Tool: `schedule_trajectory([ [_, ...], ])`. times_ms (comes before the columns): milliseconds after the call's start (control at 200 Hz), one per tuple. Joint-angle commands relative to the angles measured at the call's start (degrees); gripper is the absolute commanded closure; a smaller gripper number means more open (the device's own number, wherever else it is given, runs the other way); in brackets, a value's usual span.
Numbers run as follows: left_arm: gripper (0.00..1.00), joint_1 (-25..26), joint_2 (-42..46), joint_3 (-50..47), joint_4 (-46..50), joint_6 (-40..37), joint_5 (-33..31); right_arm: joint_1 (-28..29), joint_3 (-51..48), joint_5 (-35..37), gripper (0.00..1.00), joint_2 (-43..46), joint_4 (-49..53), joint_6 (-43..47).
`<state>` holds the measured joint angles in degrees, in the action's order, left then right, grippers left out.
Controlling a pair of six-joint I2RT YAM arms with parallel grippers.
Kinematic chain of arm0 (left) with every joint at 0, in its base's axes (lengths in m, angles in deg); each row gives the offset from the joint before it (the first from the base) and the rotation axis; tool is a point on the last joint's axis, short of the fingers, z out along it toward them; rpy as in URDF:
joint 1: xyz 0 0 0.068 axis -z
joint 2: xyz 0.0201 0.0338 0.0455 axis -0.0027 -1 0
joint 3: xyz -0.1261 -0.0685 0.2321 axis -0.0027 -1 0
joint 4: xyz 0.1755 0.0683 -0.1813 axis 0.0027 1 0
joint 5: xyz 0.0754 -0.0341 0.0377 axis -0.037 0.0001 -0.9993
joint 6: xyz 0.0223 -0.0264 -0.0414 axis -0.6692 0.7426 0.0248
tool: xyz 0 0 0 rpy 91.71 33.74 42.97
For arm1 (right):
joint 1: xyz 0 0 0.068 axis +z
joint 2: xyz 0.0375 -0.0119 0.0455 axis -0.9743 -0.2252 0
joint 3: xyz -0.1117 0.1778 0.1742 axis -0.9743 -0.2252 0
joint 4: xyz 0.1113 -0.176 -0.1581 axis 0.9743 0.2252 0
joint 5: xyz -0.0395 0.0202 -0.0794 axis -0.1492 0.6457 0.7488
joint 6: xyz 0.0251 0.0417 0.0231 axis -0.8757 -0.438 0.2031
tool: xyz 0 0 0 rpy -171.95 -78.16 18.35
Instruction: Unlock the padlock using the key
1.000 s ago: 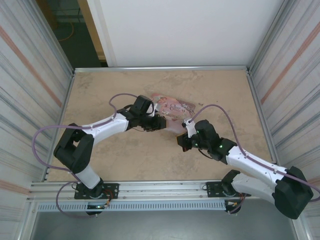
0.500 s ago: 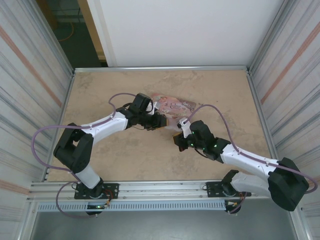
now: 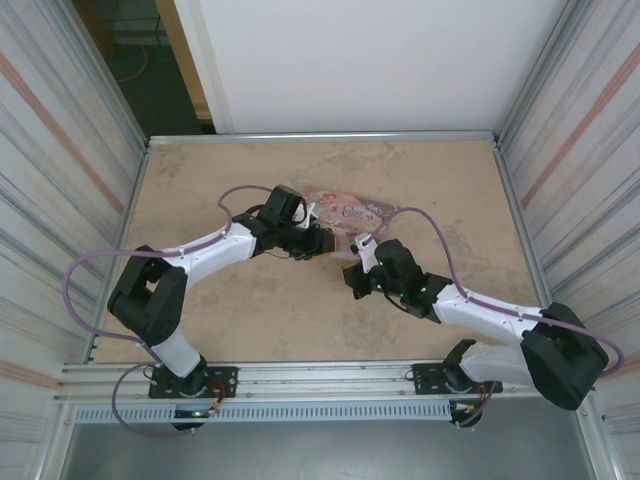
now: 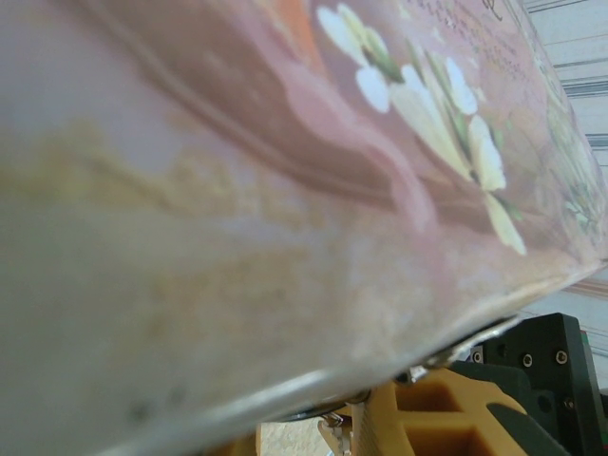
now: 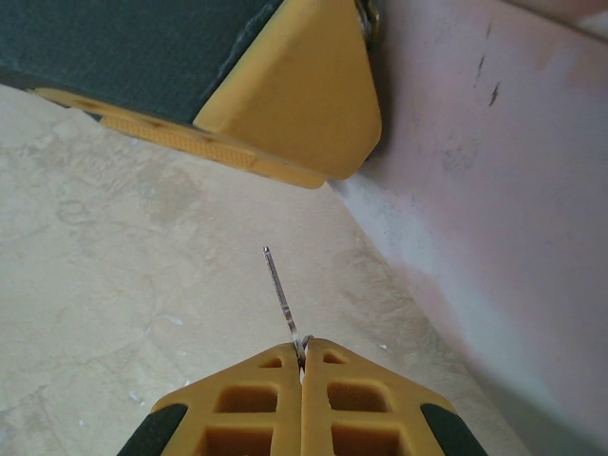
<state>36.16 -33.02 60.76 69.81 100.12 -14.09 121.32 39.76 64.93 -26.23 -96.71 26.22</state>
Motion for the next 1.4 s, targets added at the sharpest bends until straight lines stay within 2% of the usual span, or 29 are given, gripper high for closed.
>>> schedule_trajectory([
  [0, 0.97, -0.1, 0.5, 2.0, -1.3, 0.6, 3.6, -0.3, -0.1, 1.7, 1.0, -0.9, -2.4, 1.8],
  [436, 0.97, 0.0, 0.4, 1.8, -1.4, 0.6, 3.9, -3.0, 0.7, 0.2, 1.0, -4.1, -5.1, 1.2],
  [1393, 0.97, 0.0, 0.3, 1.3, -1.5, 0.5, 4.2, -4.4, 3.6, -2.4, 1.0, -9.0, -10.2, 0.5],
])
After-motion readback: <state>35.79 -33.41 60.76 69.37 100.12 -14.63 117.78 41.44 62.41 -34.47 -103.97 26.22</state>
